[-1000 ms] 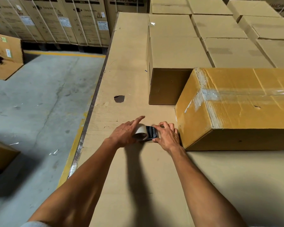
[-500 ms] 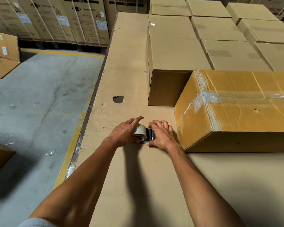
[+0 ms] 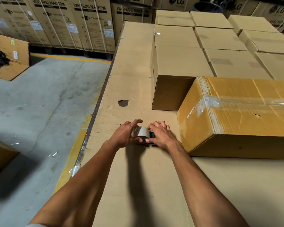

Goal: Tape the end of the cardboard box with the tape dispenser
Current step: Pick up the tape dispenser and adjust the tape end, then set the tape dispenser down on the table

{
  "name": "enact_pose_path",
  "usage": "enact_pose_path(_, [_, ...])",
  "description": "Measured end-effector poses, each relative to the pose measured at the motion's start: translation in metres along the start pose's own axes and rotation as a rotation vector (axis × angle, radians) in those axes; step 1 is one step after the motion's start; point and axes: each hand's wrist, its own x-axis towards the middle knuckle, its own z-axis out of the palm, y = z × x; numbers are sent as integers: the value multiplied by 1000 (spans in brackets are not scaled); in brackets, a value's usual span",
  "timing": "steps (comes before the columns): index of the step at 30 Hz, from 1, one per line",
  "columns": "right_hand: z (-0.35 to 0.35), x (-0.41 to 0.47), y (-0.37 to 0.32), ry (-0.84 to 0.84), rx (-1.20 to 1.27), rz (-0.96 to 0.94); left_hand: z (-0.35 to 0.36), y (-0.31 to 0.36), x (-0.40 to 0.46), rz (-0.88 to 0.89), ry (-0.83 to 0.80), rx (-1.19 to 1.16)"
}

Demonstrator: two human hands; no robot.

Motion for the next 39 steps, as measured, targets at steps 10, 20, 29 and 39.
enact_pose_path(10, [-28,-32,-3,191,-39,90,-15,44,-23,62,142,90])
enact_pose_path(20, [-88,-128,-17,655,-136,91,-16,153,-58,303,328,123])
enact_pose_path(29, [-135,-223,28,848,-182,192,13,260,-91,468,391,223])
enact_pose_path(39, [-132,-274,136,343,-241,428,97,325,-88,261,268,630])
